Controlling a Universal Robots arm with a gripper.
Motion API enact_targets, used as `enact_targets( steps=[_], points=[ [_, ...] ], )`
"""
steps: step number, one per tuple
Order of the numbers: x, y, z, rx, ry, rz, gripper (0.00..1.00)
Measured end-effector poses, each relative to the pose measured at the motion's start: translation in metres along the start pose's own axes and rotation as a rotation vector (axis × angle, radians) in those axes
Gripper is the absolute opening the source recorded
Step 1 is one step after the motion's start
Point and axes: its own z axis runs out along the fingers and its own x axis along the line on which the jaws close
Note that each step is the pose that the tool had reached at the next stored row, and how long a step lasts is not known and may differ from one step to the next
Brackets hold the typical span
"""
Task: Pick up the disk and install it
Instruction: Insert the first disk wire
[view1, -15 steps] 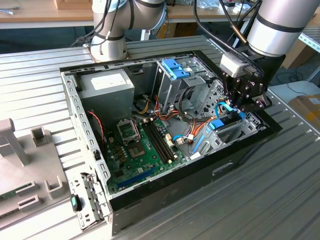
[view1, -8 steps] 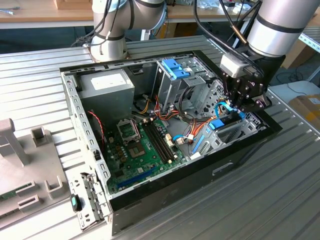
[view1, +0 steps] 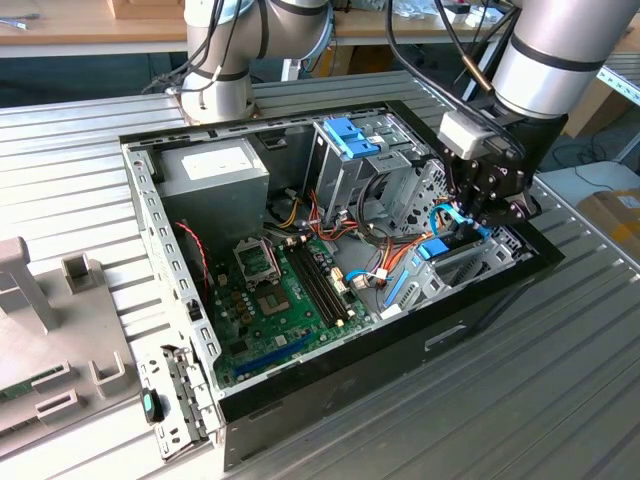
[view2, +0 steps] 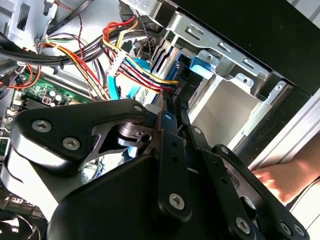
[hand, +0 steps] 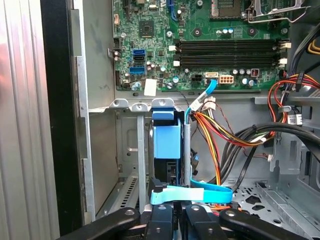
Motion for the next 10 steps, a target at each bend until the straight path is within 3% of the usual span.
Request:
enact_targets(
  steps=[10],
  points=[
    [-0.0001, 0.0002, 0.0013, -0.0001, 0.0003, 0.0, 0.16]
  ],
)
